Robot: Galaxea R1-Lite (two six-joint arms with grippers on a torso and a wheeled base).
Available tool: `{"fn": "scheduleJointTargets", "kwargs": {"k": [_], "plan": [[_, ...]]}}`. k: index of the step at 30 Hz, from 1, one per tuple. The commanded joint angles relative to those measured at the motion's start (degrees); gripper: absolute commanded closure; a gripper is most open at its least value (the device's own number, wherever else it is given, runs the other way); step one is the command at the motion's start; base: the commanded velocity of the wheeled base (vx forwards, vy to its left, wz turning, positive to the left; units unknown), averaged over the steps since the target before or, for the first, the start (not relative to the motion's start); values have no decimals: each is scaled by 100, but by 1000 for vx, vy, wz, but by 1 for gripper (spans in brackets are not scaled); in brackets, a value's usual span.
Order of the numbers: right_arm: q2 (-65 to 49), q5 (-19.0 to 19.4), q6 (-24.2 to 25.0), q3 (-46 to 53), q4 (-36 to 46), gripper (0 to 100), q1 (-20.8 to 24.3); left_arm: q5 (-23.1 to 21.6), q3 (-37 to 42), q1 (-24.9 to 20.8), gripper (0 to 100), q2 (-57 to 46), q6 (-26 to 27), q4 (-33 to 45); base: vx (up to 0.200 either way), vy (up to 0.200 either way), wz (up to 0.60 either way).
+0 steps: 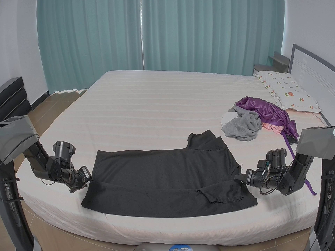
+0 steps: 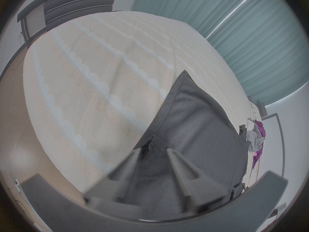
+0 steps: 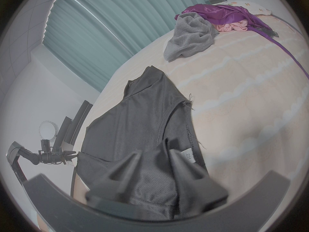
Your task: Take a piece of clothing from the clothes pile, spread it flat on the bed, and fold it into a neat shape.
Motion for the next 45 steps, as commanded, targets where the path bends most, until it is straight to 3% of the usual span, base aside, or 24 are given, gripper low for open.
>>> {"fn": "scheduleJointTargets", "kwargs": {"k": [1,6,14,18,34,40,45], "plan": [[-30,32,14,67,-33,0,7,1,7,1,0,17,0,-1,0,0,0],[-320,41,392,242,-51,0,68,-8,33,36,0,-54,-35,-1,0,0,0],[-725,41,1798,761,-508,0,103,-61,68,80,0,-458,-299,-18,0,0,0],[-654,41,2325,902,-868,0,33,1,-108,62,0,-440,-826,-10,0,0,0],[-487,41,2378,910,-895,0,42,-78,-468,71,0,-353,-853,-1,0,0,0],[-452,41,2396,902,-921,0,15,-87,-1241,71,0,201,-642,8,0,0,0],[-391,32,2387,884,-930,0,59,-386,-2428,27,0,939,-519,25,0,0,0]]}}
